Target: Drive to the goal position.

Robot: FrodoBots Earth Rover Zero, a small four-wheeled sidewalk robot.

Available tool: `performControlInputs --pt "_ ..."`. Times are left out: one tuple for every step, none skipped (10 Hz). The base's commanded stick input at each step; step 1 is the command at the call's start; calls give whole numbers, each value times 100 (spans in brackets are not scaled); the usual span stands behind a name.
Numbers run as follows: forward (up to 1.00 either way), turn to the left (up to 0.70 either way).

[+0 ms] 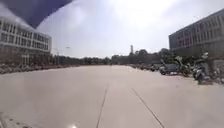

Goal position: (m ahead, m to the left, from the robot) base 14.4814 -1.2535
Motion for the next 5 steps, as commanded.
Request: performControlInputs --pt "100 0" --pt "100 0" --pt "100 0" --pt "100 0" --pt "100 0"
